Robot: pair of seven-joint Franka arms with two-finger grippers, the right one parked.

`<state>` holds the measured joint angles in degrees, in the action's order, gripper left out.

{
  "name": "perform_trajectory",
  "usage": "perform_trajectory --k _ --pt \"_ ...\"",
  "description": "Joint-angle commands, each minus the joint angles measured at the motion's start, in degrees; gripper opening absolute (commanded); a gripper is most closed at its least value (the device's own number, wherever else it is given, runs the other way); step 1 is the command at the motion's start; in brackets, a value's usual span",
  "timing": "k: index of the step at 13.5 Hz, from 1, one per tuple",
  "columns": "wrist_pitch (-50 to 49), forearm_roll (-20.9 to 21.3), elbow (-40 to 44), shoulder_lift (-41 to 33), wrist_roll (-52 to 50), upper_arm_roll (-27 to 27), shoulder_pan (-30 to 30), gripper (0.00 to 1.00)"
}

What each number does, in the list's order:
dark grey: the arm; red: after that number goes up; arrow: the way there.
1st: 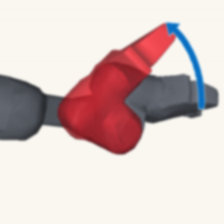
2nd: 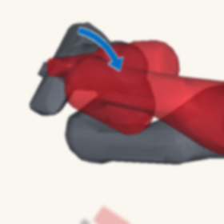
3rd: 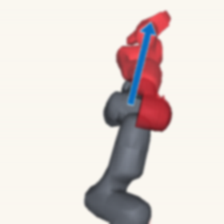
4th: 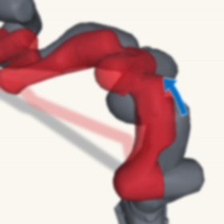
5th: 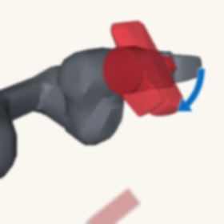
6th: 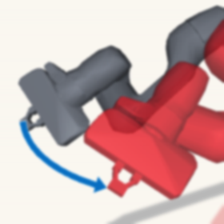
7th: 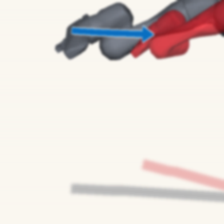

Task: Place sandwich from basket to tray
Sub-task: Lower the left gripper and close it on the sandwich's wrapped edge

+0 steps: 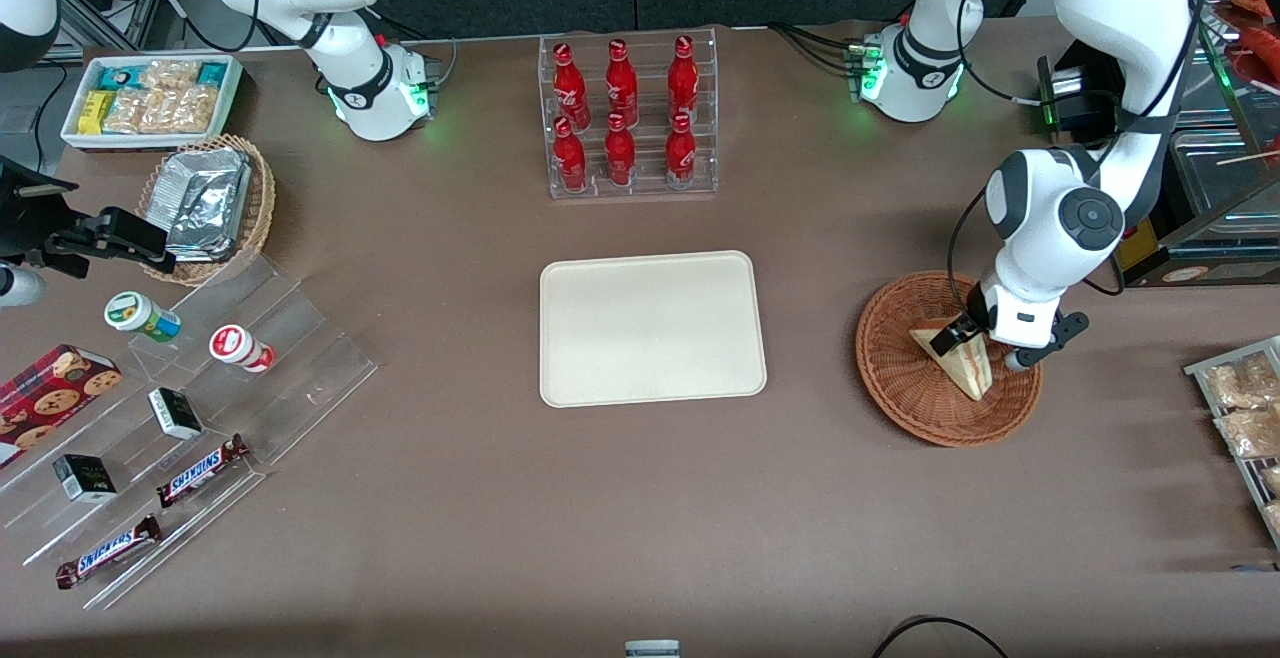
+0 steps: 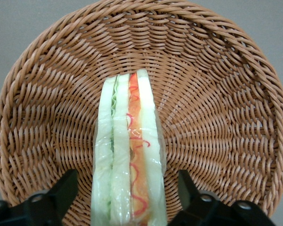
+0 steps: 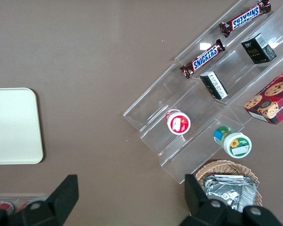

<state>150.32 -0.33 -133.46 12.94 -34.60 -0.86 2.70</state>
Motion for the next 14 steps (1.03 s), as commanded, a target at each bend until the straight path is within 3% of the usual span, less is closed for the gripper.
perform_trajectory --k 1,5,8,11,14 --pt "-0.37 -0.73 -0.75 -1.51 -0.82 -0.11 0.29 0.0" --pt "-1.95 -0.73 -0.22 -3.35 -1.62 -0.2 0.29 0.0" --pt "-8.78 -0.38 2.49 -5.55 -0.74 -1.16 0.29 0.0" --pt "-21.69 0.15 11.0 -5.73 -0.03 -2.56 0.29 0.0" --pt "-29.89 2.25 18.66 -4.59 -0.64 -8.53 0.37 0.0"
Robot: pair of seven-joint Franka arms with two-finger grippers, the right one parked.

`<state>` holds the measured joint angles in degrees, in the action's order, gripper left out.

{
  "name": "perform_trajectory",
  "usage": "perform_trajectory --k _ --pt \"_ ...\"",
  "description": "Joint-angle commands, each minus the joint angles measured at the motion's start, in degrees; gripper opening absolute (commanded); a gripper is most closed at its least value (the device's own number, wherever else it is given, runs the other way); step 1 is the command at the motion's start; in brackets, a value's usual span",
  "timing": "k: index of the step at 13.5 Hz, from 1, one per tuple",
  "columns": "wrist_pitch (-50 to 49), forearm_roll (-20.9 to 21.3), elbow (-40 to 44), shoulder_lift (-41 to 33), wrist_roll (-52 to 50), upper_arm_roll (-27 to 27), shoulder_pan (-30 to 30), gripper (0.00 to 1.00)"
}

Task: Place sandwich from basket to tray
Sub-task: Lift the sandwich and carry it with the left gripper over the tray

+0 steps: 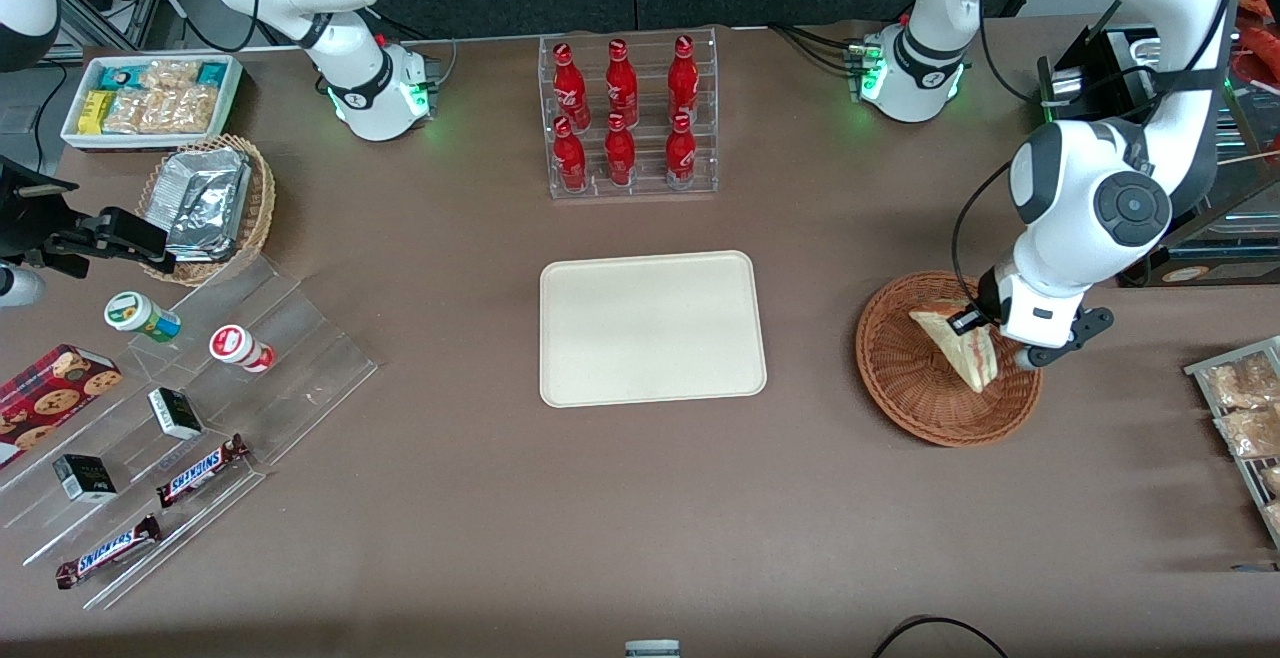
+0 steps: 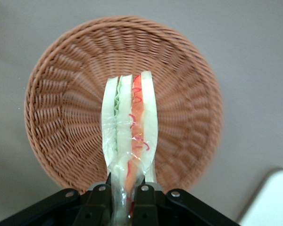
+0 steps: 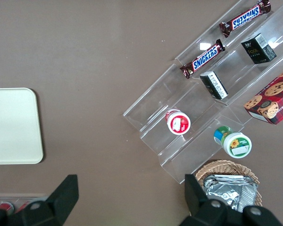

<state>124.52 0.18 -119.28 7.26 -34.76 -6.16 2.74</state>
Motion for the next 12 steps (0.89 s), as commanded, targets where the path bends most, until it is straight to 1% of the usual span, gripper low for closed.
perform_trajectory --k 1,4,5,6,8,10,12 --pt "-4.72 2.98 5.71 2.04 -0.74 -5.94 0.33 0.0" --pt "-4.37 4.3 10.62 6.69 -3.46 -13.23 0.33 0.0" --pt "-4.81 7.0 13.26 9.41 -6.08 -15.35 1.38 0.0" --pt "-4.98 9.73 15.37 11.61 -10.37 -15.46 4.08 0.0" --pt "-5.07 13.17 20.64 17.23 -17.94 -15.46 9.54 0.0" --pt "-4.9 13.71 23.72 20.49 -20.42 -15.46 13.23 0.0" --pt "-5.16 14.06 27.06 23.48 -20.43 -15.37 15.88 0.0"
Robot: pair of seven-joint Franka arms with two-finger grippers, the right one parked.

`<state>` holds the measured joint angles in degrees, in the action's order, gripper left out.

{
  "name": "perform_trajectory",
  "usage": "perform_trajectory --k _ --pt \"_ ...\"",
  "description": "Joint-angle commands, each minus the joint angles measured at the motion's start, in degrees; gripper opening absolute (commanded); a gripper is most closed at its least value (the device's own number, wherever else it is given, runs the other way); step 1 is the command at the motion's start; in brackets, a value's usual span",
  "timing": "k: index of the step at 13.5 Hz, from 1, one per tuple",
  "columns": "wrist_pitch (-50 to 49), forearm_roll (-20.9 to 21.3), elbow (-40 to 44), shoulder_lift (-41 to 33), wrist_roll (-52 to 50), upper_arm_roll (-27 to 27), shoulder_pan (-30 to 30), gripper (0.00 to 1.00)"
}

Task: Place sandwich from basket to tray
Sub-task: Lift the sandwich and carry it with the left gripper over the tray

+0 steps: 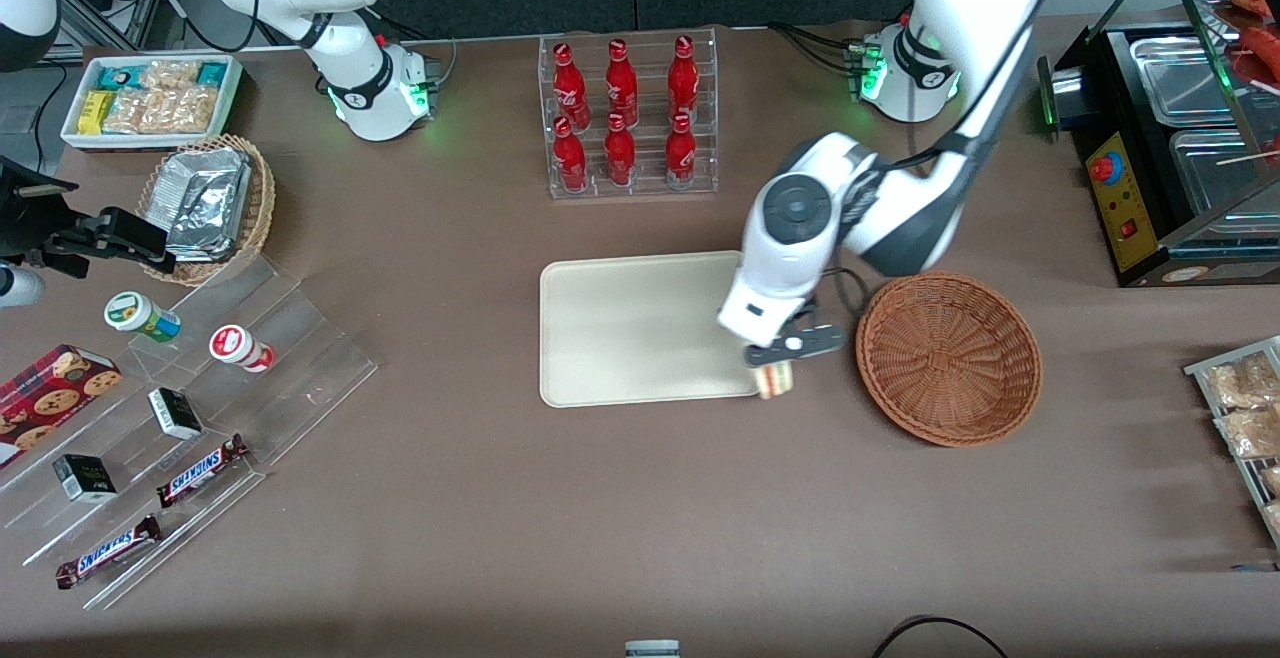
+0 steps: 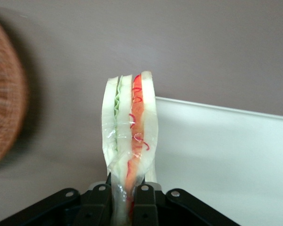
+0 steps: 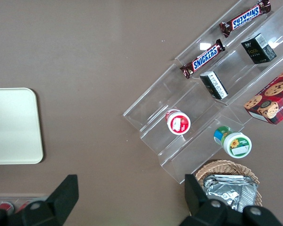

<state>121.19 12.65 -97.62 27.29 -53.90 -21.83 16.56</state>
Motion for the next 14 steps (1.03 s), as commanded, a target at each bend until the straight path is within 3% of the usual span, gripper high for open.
perform_trajectory --k 1,7,14 --pt "-1.75 1.51 6.2 4.77 -1.38 0.21 3.9 0.0" --pt "-1.22 2.56 9.02 10.58 -1.21 0.3 10.24 0.0" --pt "1.15 2.65 11.13 13.84 -0.59 0.39 12.8 0.0"
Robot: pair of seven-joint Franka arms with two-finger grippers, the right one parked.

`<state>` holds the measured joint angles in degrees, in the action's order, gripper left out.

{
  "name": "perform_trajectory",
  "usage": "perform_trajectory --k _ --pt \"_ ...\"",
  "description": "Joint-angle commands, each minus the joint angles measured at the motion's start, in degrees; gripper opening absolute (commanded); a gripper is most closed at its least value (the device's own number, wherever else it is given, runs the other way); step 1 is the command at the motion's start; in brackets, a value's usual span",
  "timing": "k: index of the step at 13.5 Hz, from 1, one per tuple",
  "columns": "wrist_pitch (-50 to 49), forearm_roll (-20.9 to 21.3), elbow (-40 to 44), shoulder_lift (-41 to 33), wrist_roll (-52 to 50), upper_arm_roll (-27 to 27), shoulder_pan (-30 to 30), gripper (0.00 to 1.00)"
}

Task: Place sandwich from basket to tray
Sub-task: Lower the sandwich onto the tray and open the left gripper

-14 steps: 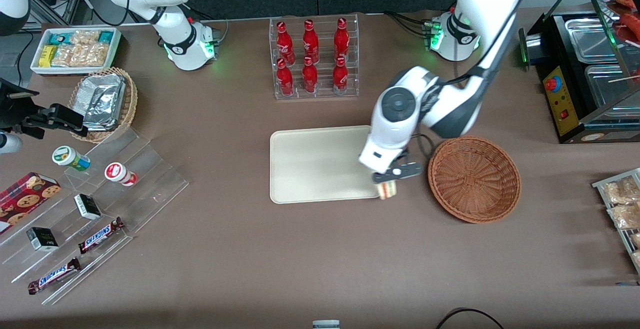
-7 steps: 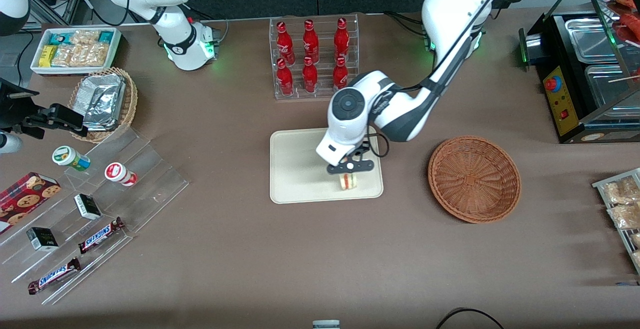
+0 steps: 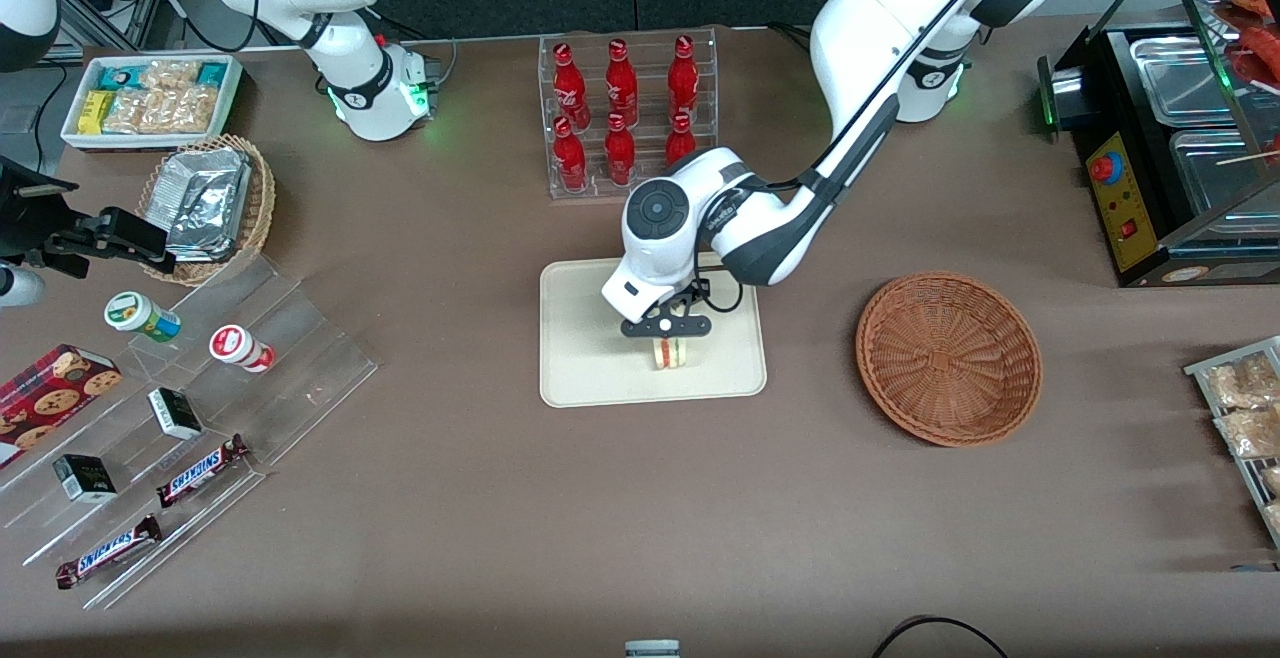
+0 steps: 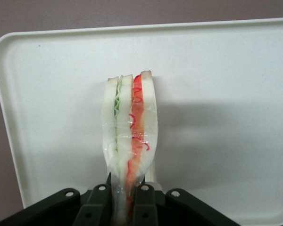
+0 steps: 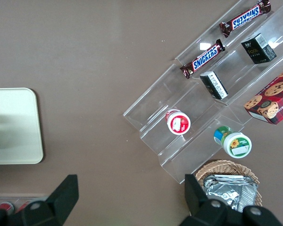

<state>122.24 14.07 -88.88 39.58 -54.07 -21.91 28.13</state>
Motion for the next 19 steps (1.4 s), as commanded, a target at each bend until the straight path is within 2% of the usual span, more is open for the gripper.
perform_trajectory --k 1,5,15,16,17,18,19 --pt "0.27 1.23 2.49 1.72 -0.34 0.46 1.49 0.0" --pt "0.98 3.24 2.31 2.17 -0.77 0.55 2.37 0.0" --pt "3.0 3.16 1.87 3.48 -3.76 0.55 2.46 0.0" --pt "3.0 3.16 1.96 3.66 -3.85 0.55 2.54 0.19" --pt "3.0 3.25 1.87 3.66 -3.85 0.55 2.54 0.73" --pt "2.91 3.25 1.87 3.57 -3.76 0.55 2.54 0.99" --pt "2.91 3.16 1.96 3.4 -3.85 0.55 2.54 1.0"
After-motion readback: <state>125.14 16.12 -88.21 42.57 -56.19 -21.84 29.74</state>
